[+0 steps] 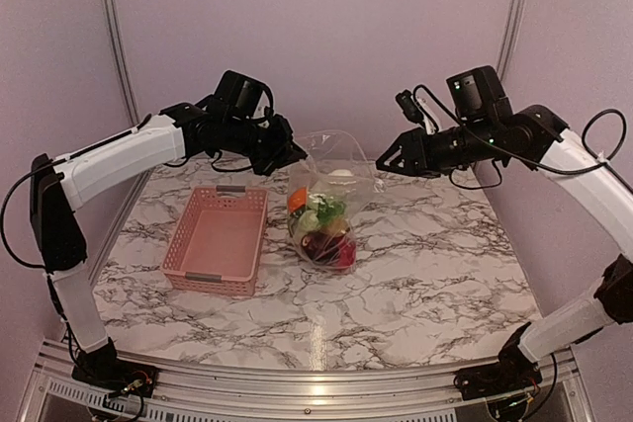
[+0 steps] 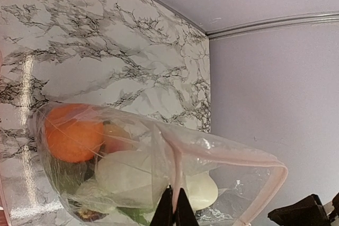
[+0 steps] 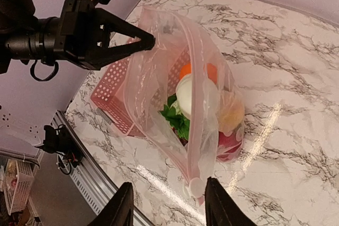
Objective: Place the food in the zip-top bag and seal the zipper
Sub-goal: Adjust the zipper food storage bag at the center of the board, then pass from the left arm to the right
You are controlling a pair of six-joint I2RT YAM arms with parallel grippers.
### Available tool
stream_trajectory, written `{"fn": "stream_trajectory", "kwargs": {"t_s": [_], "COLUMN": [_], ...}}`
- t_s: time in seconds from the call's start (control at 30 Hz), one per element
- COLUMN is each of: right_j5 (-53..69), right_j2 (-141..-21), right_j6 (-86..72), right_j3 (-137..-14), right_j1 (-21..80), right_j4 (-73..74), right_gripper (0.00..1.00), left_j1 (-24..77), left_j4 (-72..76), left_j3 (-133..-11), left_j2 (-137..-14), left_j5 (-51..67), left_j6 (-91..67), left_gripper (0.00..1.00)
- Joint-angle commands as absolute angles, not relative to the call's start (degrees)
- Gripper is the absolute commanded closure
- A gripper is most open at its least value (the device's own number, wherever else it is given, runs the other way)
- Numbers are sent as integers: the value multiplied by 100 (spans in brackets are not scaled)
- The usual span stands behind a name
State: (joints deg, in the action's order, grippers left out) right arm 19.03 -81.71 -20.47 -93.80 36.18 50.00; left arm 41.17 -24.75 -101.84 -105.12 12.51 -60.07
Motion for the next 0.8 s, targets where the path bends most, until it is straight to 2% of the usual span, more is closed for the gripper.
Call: {"fn": "stream_trajectory", "kwargs": {"t_s": [0.0, 0.2, 0.47, 0.77], "right_j5": [1923, 1828, 1692, 1618], "right_j2": [-7217, -6681, -7229, -7700], "right_j6": [-1798, -1475, -823, -482], "right_j3": [-8026, -6879, -6920, -7199], "right_j1": [3564, 3569, 3627, 3783], "right_j4": [3943, 2975, 2447, 2243], "right_gripper": [55, 52, 55, 79], "left_j1": [4096, 4070, 4045, 3920], "left_j4": [-2257, -2502, -2706, -2852], "left_j3": [-10246, -10545, -10644, -10700], "left_j2": [-10640, -10593, -10453, -10430], "left_j5": [1558, 1554, 1565, 1553], "left_j6": [-6227, -5997, -5858, -5654], "left_gripper": [100, 100, 100, 100]}}
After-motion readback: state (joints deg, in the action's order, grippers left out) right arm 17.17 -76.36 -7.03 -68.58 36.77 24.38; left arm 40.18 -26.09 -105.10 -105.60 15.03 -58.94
